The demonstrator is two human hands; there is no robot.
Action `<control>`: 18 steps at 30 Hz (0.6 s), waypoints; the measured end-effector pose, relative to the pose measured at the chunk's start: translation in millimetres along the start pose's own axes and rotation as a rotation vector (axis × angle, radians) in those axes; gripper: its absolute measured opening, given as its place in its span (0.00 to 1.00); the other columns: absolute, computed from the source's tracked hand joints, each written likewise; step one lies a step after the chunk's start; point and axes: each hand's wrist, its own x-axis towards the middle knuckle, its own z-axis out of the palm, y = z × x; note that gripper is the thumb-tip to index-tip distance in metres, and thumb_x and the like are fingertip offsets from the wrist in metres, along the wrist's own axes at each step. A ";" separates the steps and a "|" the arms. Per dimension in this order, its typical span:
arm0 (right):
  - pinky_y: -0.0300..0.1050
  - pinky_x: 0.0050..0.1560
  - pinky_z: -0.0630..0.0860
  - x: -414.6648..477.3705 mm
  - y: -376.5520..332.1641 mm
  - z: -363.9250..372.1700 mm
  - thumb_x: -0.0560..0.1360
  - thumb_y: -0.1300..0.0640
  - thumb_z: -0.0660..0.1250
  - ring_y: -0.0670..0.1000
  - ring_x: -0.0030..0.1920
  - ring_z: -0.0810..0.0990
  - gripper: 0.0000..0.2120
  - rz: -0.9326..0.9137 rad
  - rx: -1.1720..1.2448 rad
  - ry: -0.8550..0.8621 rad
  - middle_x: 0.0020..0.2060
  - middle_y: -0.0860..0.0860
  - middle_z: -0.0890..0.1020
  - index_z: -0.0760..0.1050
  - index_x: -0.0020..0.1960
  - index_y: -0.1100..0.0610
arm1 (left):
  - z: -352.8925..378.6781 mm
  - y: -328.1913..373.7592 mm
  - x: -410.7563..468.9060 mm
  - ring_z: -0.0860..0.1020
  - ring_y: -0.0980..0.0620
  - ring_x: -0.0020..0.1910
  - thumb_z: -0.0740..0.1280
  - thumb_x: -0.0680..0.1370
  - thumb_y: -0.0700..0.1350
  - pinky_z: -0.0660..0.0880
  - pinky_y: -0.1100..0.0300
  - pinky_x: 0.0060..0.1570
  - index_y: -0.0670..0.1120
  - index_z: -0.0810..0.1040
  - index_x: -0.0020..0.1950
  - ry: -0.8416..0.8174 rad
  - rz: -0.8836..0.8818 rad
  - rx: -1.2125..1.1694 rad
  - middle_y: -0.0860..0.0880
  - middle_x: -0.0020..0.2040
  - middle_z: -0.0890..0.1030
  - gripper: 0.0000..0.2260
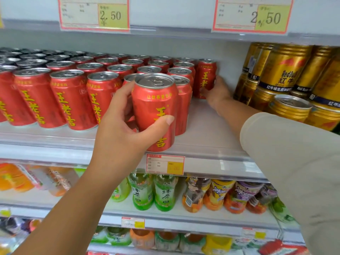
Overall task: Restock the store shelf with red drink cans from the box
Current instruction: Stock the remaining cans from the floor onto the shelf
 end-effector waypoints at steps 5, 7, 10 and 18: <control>0.48 0.63 0.73 -6.0 -3.5 -5.8 0.73 0.55 0.72 0.57 0.63 0.76 0.30 0.052 -0.010 -0.039 0.64 0.55 0.77 0.65 0.72 0.57 | -0.8 8.0 1.4 0.81 0.56 0.55 0.75 0.69 0.45 0.77 0.66 0.50 0.49 0.74 0.67 -0.010 -0.052 0.006 0.52 0.57 0.83 0.27; 0.46 0.62 0.70 -17.8 -10.4 -11.6 0.74 0.54 0.72 0.58 0.66 0.74 0.32 0.091 -0.033 -0.046 0.67 0.56 0.74 0.62 0.73 0.59 | 0.5 11.0 0.2 0.82 0.57 0.54 0.76 0.69 0.44 0.76 0.67 0.50 0.48 0.73 0.67 0.006 -0.069 -0.007 0.52 0.56 0.83 0.28; 0.43 0.61 0.70 -47.5 -29.5 -26.3 0.75 0.53 0.71 0.56 0.66 0.74 0.31 0.042 -0.023 -0.041 0.67 0.57 0.74 0.64 0.73 0.59 | 5.7 17.5 -4.5 0.82 0.58 0.53 0.79 0.67 0.41 0.76 0.68 0.49 0.46 0.73 0.68 0.035 -0.086 -0.036 0.52 0.56 0.83 0.31; 0.42 0.69 0.67 -188.3 -39.5 -116.1 0.64 0.70 0.61 0.43 0.66 0.74 0.33 -0.212 0.358 -0.581 0.65 0.47 0.77 0.70 0.67 0.49 | 51.5 27.5 -12.2 0.81 0.56 0.56 0.79 0.66 0.42 0.77 0.62 0.53 0.53 0.72 0.67 -0.066 -0.121 -0.087 0.54 0.59 0.82 0.32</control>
